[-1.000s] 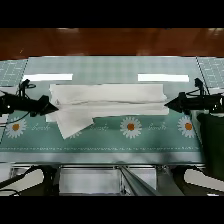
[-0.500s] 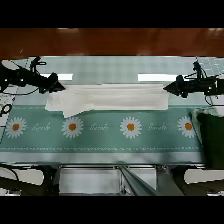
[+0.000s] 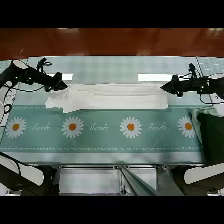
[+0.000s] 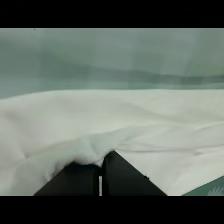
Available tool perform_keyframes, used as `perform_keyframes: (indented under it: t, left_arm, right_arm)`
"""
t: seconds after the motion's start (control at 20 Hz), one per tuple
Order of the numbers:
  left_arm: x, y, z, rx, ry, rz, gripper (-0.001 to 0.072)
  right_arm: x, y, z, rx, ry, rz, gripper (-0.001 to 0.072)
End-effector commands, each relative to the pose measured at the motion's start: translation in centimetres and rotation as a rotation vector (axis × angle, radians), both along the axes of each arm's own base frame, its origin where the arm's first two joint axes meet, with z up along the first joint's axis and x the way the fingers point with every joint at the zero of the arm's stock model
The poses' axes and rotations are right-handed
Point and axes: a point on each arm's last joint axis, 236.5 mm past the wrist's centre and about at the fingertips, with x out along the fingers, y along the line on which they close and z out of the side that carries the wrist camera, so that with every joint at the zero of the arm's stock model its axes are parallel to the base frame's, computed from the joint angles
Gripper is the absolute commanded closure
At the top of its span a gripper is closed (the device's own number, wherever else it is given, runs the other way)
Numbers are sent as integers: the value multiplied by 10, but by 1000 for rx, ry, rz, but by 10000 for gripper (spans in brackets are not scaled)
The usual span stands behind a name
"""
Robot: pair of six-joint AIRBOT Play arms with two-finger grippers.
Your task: Fold the shirts.
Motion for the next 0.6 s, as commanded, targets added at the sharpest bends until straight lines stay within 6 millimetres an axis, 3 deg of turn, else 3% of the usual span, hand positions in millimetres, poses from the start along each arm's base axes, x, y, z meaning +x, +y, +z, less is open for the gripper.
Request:
perform_keyframes:
  t: [0.0,0.1,0.15,0.2,0.25,0.3,0.45,0.55]
  left_arm:
    - [13,4,-4,17,-37,18,683]
    - [16,4,-3,19,-50,24,682]
    - [17,2,-3,18,-53,25,651]
    - [18,-1,-1,16,-55,18,488]
    - [16,-3,4,9,-51,0,292]
    - [14,-3,14,1,-47,-29,199]
    - [13,23,65,36,-81,-82,200]
    - [10,65,109,139,-131,-5,200]
  right_arm:
    - [7,5,-10,-18,-5,-10,682]
    - [11,6,-9,-19,-15,-22,639]
    - [13,7,-8,-10,-15,-33,505]
    - [14,8,-6,5,-10,-43,363]
    - [13,9,-1,32,-7,-43,292]
    - [11,9,7,61,-4,-28,293]
    - [-2,-14,53,165,7,8,293]
    - [-12,-48,93,160,-54,0,293]
